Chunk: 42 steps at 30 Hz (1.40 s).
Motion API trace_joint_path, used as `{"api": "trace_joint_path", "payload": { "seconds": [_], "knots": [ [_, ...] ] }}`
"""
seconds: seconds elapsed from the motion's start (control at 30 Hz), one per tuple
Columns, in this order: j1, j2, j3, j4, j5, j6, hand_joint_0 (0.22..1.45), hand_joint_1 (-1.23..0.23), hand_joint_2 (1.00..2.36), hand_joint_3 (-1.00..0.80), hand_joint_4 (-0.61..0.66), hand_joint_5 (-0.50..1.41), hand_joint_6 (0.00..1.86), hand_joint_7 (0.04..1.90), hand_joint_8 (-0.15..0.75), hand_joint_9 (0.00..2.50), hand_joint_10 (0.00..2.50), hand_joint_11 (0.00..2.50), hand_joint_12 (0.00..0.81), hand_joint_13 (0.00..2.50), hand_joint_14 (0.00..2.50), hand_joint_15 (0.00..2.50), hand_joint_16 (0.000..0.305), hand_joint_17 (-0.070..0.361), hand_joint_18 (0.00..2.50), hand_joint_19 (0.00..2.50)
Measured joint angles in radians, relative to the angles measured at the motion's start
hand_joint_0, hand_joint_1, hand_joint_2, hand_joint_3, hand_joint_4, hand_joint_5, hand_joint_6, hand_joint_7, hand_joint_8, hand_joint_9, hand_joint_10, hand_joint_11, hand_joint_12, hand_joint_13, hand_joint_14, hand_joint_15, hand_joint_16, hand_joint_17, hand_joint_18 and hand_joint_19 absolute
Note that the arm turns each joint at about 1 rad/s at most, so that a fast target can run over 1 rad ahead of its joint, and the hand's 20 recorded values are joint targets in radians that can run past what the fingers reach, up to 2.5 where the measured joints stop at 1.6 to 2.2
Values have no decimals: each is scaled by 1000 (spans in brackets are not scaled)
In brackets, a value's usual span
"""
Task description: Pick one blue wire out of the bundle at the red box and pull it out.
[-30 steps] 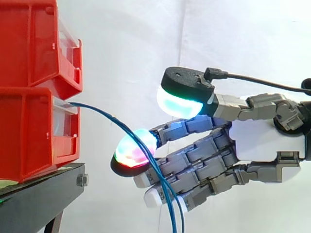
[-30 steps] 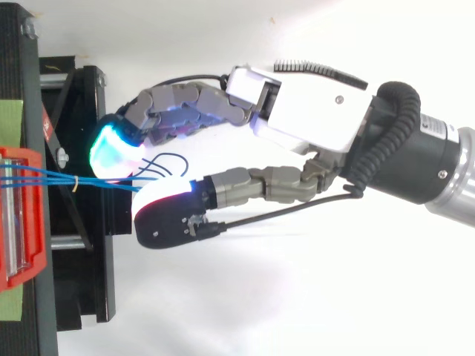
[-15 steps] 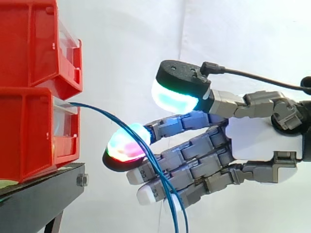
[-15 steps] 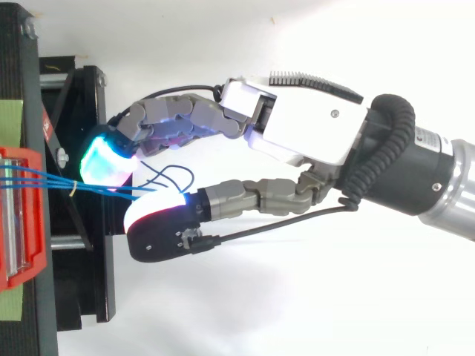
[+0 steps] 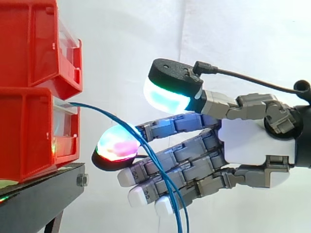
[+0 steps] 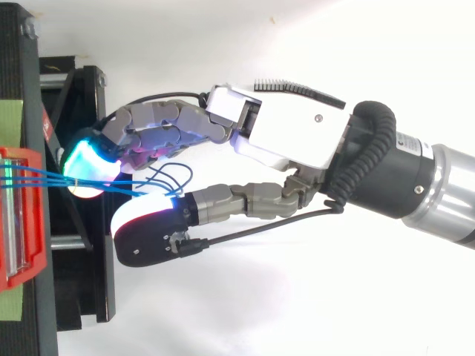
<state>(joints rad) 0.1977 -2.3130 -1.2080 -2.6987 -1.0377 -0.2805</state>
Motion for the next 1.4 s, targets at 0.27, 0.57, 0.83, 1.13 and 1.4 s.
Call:
{"api": "trace_joint_path", "payload": {
  "seconds": [0.27,0.57,0.83,1.13,1.4],
  "knots": [
    [-1,-3,3,4,-4,-5,584,-583,1002,-468,431,-134,502,980,348,695,5,265,399,651,8,302,47,106,619,461],
    [-4,-7,9,2,-11,-9,591,-610,1002,-476,438,-126,502,991,346,703,5,278,399,661,8,303,47,105,631,469],
    [-7,-39,33,10,-26,13,593,-604,1002,-468,437,-126,502,991,347,710,5,280,397,665,8,308,47,105,637,470],
    [-22,-41,66,-22,-44,23,595,-602,1003,-462,433,-125,502,997,346,715,5,287,398,669,8,308,47,105,644,477],
    [-25,-42,74,-23,-51,25,621,-644,1008,-385,328,-137,634,978,349,719,5,318,395,685,8,312,47,105,669,476]
  ]
}}
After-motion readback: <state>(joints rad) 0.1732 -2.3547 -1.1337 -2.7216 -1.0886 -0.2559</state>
